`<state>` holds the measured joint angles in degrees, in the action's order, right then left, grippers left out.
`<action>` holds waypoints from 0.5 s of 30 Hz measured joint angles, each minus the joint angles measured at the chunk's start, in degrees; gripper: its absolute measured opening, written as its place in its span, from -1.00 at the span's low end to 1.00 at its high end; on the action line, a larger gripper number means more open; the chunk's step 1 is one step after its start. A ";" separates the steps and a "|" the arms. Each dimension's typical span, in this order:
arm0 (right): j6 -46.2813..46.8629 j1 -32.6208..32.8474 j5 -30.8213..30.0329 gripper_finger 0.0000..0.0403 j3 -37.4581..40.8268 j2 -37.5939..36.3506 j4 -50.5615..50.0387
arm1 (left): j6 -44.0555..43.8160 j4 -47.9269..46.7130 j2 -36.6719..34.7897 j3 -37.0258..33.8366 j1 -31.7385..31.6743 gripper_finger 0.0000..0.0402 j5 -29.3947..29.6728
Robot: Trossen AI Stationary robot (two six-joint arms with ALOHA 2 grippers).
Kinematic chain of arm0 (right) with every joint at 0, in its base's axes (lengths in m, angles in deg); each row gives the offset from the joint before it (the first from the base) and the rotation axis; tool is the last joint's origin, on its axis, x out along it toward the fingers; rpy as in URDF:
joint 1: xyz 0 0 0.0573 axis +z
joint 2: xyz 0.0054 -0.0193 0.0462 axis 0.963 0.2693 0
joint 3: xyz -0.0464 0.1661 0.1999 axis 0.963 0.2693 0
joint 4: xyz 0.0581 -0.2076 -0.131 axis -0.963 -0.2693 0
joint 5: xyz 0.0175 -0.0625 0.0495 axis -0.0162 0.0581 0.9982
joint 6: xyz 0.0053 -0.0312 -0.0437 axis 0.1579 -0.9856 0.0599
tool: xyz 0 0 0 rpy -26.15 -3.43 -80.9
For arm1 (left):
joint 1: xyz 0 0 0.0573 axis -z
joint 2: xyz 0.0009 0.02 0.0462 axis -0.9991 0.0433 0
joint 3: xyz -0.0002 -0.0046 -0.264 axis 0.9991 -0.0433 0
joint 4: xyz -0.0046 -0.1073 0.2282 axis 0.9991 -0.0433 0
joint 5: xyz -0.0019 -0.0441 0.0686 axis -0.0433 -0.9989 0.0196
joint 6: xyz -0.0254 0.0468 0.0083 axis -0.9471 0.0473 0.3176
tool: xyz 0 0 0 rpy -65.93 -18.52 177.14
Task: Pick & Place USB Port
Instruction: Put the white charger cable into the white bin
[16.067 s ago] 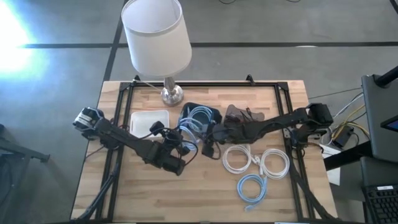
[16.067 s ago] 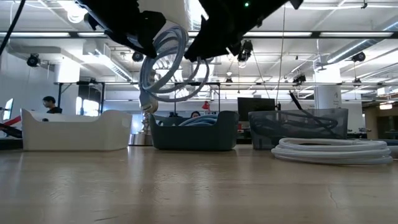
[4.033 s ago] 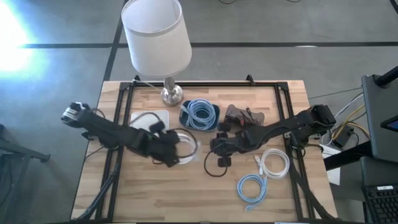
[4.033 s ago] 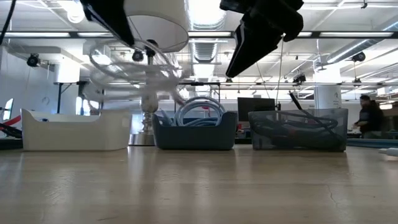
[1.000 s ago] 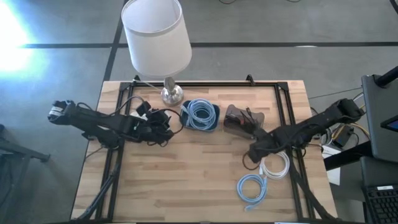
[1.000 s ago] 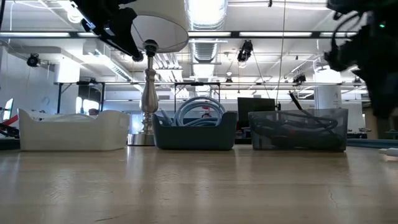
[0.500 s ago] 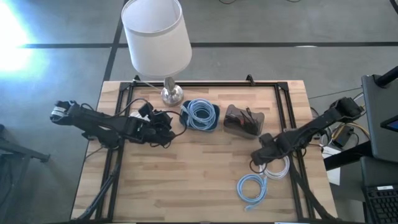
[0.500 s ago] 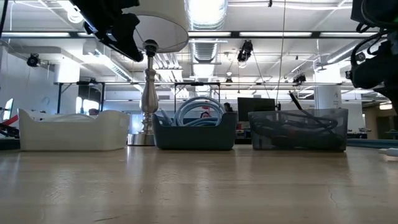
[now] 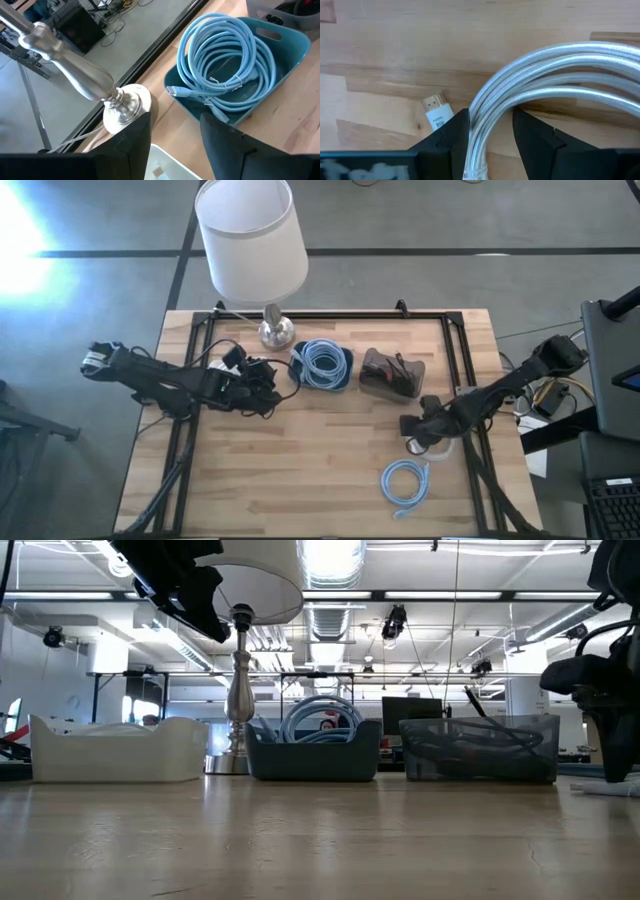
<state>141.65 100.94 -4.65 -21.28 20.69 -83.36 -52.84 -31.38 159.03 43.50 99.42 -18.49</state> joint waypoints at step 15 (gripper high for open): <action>-19.48 -0.15 -3.01 -0.75 -1.54 0.51 2.54 | -0.02 0.46 -0.02 -0.07 0.00 -0.13 0.02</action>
<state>122.16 100.79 -7.66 -22.82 21.19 -80.82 -52.86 -30.92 159.01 43.43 99.42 -18.47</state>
